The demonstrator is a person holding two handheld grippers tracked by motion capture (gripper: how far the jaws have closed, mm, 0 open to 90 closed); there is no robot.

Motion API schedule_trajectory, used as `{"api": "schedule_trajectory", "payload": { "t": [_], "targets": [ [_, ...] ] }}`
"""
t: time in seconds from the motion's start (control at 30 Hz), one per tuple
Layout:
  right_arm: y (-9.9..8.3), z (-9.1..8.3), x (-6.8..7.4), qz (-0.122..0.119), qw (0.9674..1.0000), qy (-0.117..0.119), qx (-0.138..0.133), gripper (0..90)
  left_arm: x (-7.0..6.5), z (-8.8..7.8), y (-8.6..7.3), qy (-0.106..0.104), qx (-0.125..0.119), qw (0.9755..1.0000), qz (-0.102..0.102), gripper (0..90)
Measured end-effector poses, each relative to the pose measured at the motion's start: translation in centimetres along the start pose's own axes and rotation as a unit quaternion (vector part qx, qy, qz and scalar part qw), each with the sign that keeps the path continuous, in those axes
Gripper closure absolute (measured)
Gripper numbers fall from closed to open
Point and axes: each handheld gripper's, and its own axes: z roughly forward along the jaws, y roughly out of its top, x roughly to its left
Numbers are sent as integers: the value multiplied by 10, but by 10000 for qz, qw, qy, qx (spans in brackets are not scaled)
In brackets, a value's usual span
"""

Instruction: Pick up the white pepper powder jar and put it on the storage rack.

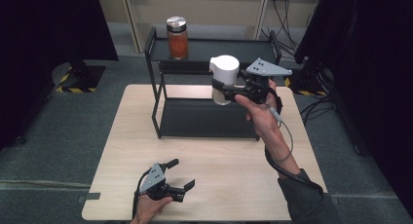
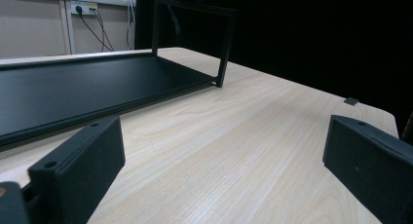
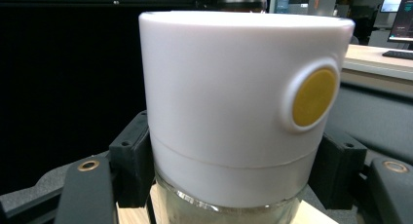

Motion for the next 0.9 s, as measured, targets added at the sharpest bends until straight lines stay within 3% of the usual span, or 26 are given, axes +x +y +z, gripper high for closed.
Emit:
{"api": "schedule_trajectory", "payload": {
  "t": [0.37,0.5,0.9],
  "targets": [
    [25,11,-2,-8,10000,-63,20,308,1,0,0,-17,-6,10000,-26,9],
    [32,14,-8,128,9999,-62,6,308,1,0,0,-21,7,10000,-23,9],
    [58,23,-9,27,9992,-403,68,307,1,0,0,-13,-2,10000,-16,9]
  ]
}}
